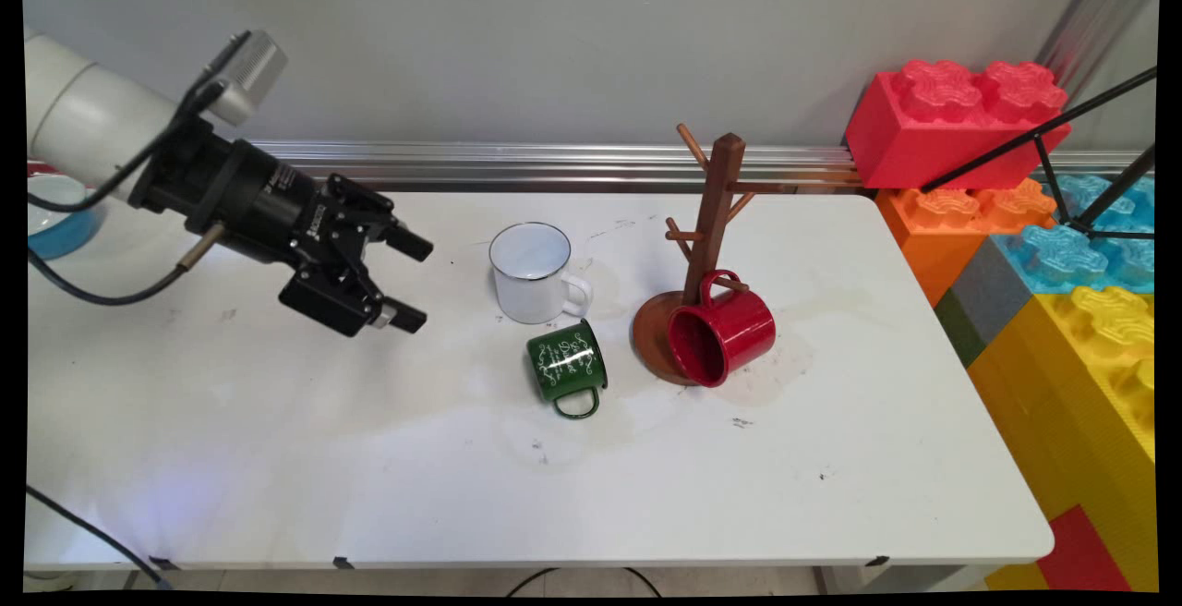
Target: Pick up the red mug from the rack
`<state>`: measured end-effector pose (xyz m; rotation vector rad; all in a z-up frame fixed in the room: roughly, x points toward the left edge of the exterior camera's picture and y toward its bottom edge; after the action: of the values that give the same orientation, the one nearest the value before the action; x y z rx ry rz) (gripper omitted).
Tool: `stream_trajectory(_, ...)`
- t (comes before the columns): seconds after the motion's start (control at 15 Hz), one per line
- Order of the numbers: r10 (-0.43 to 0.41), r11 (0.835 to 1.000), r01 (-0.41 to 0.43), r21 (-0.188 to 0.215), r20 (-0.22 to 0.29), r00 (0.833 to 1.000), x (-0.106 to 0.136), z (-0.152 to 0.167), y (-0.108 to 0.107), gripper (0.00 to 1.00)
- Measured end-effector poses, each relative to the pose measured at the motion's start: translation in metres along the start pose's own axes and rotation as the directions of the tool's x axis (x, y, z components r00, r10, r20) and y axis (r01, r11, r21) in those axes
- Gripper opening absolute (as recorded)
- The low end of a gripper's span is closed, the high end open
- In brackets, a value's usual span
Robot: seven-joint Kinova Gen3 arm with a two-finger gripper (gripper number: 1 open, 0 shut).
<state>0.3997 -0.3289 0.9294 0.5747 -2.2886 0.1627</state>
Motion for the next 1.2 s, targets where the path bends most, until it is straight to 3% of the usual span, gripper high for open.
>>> stream_trajectory(0.33,-0.055,0.998,0.052,-0.038,-0.104,0.993,0.01,0.005,0.002,1.0)
stream_trajectory(0.6,-0.156,0.987,0.149,-0.056,-0.137,0.978,0.026,0.02,0.005,1.0)
stream_trajectory(0.93,-0.319,0.948,0.313,-0.066,-0.137,0.938,0.039,0.058,0.018,1.0)
stream_trajectory(1.2,-0.427,0.904,0.421,-0.073,-0.12,0.896,0.044,0.095,0.03,1.0)
